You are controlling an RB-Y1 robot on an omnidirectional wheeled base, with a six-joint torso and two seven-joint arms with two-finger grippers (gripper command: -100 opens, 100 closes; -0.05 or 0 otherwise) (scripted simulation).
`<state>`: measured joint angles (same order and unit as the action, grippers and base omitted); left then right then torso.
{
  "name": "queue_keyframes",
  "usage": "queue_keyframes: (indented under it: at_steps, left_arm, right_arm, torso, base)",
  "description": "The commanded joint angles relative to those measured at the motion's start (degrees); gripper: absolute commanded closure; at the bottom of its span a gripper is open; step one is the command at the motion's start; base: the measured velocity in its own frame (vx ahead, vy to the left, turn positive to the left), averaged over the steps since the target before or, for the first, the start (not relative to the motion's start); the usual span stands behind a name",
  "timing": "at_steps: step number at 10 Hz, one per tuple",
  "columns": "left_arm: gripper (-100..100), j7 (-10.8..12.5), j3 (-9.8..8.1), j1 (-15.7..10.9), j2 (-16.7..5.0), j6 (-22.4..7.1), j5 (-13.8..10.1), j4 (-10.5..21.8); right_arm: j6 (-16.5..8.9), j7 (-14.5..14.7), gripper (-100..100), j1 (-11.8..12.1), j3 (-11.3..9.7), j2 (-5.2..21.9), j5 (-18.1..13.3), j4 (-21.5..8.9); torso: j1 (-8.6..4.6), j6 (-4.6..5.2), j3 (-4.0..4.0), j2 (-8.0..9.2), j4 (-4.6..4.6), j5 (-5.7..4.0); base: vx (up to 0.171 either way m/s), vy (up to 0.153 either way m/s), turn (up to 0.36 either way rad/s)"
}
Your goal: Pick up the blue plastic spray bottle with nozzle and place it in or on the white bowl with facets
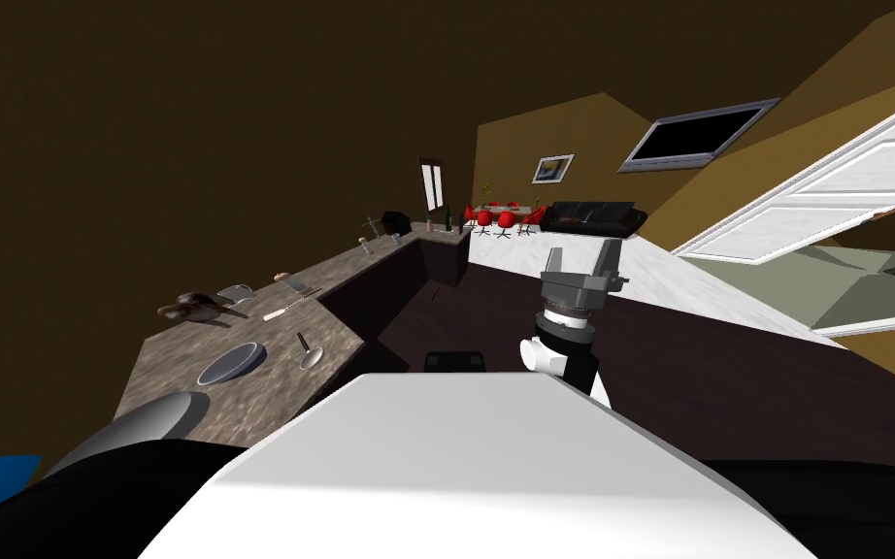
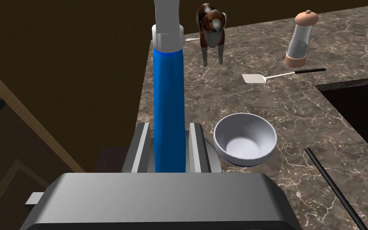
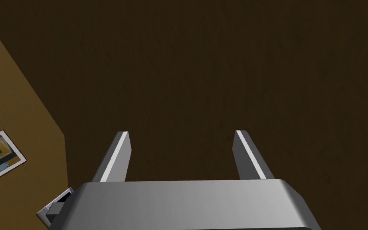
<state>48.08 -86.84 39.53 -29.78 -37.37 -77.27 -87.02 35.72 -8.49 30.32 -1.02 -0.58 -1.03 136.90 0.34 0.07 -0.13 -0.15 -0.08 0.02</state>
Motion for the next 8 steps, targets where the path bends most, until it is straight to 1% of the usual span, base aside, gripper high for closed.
queue_keyframes:
  at_steps: [1,8]
  left_arm:
    - [100,2.3,-0.35,0.6,-0.2,-1.6,0.9,0.2]
    - [100,12.1,-1.52,2.7,-0.7,-8.4,5.1,1.0]
  right_arm:
    - [0.0,0.0,0,0.0,0.0,0.0,0.0,0.0]
    - [0.0,0.0,0,0.0,0.0,0.0,0.0,0.0]
  torso:
    - [0.0,0.0,0.0,0.0,0.0,0.0]
    - [0.13,-0.01,0.05,0.05,0.06,0.05]
  base:
    - [0.023,0.081,-0.031]
    - [0.026,0.112,-0.028]
